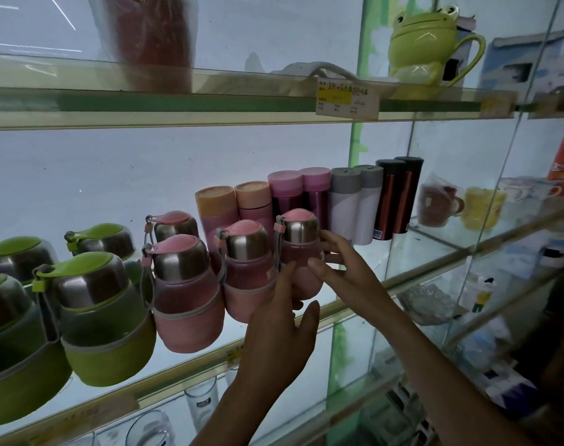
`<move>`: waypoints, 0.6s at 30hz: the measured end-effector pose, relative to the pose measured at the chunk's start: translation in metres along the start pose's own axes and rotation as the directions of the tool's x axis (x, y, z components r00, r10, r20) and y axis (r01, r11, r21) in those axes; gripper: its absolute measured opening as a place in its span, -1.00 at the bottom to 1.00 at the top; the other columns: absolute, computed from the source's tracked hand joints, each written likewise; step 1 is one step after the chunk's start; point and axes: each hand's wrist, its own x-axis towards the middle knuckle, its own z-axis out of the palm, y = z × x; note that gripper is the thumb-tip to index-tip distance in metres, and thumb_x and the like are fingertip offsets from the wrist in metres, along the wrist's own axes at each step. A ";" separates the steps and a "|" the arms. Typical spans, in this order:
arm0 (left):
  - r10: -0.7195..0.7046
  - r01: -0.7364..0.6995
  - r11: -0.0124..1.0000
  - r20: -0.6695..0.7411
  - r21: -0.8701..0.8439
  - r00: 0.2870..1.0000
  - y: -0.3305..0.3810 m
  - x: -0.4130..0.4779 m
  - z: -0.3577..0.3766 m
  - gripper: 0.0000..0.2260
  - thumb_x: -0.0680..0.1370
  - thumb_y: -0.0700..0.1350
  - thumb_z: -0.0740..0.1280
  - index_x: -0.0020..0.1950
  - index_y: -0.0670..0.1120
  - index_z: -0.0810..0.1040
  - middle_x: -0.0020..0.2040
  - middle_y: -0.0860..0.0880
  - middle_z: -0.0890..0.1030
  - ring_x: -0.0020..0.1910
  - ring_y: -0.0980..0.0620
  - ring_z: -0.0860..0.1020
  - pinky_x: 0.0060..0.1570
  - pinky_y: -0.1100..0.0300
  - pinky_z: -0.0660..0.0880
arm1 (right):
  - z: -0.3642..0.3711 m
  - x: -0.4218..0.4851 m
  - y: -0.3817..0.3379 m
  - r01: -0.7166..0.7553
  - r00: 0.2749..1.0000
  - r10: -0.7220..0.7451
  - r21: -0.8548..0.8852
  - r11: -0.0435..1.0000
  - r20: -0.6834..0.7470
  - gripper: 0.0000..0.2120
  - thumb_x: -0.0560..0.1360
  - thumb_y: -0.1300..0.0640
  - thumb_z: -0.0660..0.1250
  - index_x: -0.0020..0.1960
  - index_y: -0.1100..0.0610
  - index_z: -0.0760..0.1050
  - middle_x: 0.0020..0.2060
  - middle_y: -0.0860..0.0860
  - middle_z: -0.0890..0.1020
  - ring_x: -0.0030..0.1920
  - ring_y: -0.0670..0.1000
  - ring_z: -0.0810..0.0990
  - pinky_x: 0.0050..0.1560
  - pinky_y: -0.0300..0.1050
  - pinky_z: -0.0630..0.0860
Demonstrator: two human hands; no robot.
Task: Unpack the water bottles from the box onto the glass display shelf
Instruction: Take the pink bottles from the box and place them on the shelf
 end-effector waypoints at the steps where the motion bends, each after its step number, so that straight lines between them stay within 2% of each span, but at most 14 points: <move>1: 0.009 -0.009 1.000 0.003 -0.020 1.000 -0.001 0.000 -0.001 -0.46 0.59 -0.05 0.38 0.51 0.19 0.26 0.09 0.19 0.62 0.06 0.18 0.59 0.02 0.03 0.60 | 0.001 -0.003 -0.001 0.002 1.000 -0.002 -0.008 1.000 -0.011 -0.51 0.61 0.06 0.41 0.51 -0.04 0.37 0.28 -0.17 0.60 0.21 -0.27 0.58 0.08 -0.36 0.54; 6: 0.074 -0.069 0.992 0.042 -0.106 0.996 -0.006 0.003 -0.003 -0.56 0.58 -0.09 0.40 0.39 0.22 0.36 0.12 0.29 0.56 0.08 0.20 0.57 0.03 0.09 0.58 | 0.005 -0.019 -0.003 -0.035 0.999 0.034 -0.024 0.999 -0.042 -0.54 0.61 0.03 0.41 0.48 -0.08 0.39 0.30 -0.19 0.58 0.26 -0.19 0.58 0.20 -0.20 0.56; 9: 0.130 -0.120 0.984 0.069 -0.129 0.989 -0.007 0.005 -0.001 -0.50 0.58 -0.11 0.41 0.44 0.22 0.34 0.21 0.34 0.52 0.16 0.27 0.52 0.07 0.16 0.57 | 0.005 -0.029 -0.008 -0.086 0.991 0.083 -0.023 0.996 -0.106 -0.53 0.60 0.03 0.41 0.47 -0.12 0.39 0.27 -0.26 0.55 0.24 -0.25 0.55 0.19 -0.26 0.53; 13: 0.172 -0.156 0.972 0.079 -0.177 0.982 -0.010 0.009 0.004 -0.50 0.57 -0.11 0.41 0.49 0.10 0.38 0.30 0.12 0.52 0.27 0.16 0.49 0.19 0.05 0.54 | 0.003 -0.047 -0.017 -0.117 0.977 0.112 -0.016 0.993 -0.181 -0.55 0.60 0.07 0.41 0.45 -0.16 0.41 0.31 -0.20 0.55 0.27 -0.20 0.54 0.19 -0.31 0.53; 15: 0.179 -0.157 0.966 0.094 -0.207 0.979 -0.011 0.008 0.007 -0.52 0.57 -0.07 0.38 0.48 0.10 0.38 0.34 0.15 0.50 0.34 0.16 0.46 0.26 0.04 0.50 | 0.001 -0.057 -0.021 -0.128 0.970 0.119 -0.028 0.991 -0.212 -0.55 0.61 0.09 0.40 0.45 -0.13 0.42 0.32 -0.17 0.56 0.28 -0.19 0.54 0.21 -0.31 0.52; 18: 0.222 -0.176 0.946 0.150 -0.274 0.963 -0.008 0.005 0.012 -0.57 0.61 -0.07 0.35 0.46 0.14 0.39 0.36 0.20 0.49 0.36 0.25 0.43 0.33 0.22 0.42 | -0.001 -0.075 -0.024 -0.159 0.953 0.144 -0.037 0.987 -0.266 -0.55 0.61 0.10 0.39 0.47 -0.09 0.43 0.32 -0.13 0.57 0.28 -0.18 0.55 0.19 -0.35 0.51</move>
